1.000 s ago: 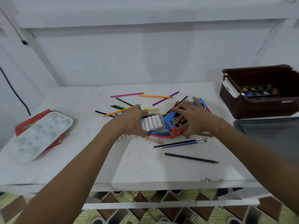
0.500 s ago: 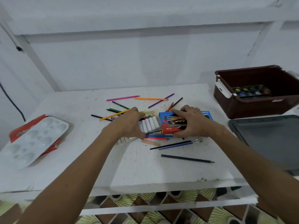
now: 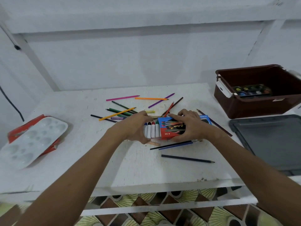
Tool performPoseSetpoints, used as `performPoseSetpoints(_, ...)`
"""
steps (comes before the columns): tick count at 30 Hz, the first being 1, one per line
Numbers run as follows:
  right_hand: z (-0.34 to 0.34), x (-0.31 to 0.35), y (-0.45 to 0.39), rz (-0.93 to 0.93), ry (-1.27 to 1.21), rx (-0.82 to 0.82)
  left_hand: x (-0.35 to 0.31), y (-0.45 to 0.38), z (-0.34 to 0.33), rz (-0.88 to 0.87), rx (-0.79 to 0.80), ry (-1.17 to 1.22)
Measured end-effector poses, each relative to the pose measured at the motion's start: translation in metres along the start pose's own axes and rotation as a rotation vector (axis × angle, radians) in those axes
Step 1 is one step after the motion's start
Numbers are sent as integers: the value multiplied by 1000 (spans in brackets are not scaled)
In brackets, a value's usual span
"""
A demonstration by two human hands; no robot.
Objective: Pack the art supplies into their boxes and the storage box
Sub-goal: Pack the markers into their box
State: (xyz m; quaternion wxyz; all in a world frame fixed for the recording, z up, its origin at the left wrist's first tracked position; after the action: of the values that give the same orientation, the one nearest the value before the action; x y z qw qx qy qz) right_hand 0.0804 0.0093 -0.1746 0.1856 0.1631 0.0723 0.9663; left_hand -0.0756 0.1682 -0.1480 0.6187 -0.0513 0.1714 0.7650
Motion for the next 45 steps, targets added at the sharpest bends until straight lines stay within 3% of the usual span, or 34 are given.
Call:
performPoseSetpoints(7,-20,5,-7,26,84,-9,-17,-11,-10,28,1,155)
performPoseSetpoints(14,-21,-4,2,-103,59,-94,-2,-2,-25,124,-75,269)
performPoseSetpoints(16,-15,-13,15,-226,-2,-224,12,12,-26,251,-148,255)
performPoseSetpoints(19,-14,-33,42,-470,-99,-421,33,40,-29,580,-307,208)
performPoseSetpoints(23,-27,-46,53,-585,-337,-388,37,46,-36,739,-280,317)
performPoseSetpoints(31,-26,-53,53,-543,-568,-422,21,33,-33,676,-309,439)
performPoseSetpoints(41,-30,-32,55,-486,-804,-410,-7,15,-38,578,-272,955)
performPoseSetpoints(45,-26,-29,59,-467,-872,-442,-15,12,-32,510,-329,1020)
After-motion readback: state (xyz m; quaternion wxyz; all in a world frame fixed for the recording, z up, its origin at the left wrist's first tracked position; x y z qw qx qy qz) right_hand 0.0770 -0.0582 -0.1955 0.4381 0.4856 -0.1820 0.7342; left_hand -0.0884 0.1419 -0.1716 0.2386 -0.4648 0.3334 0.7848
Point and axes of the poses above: each hand's wrist, its own y-axis away from the middle knuckle, its own z-axis out of the back of the hand, x = y × z, the point moved 3 cm from there along -y, towards the middle knuckle, and after that the axes turned 2 degrees about y, right-handed, at the moved point
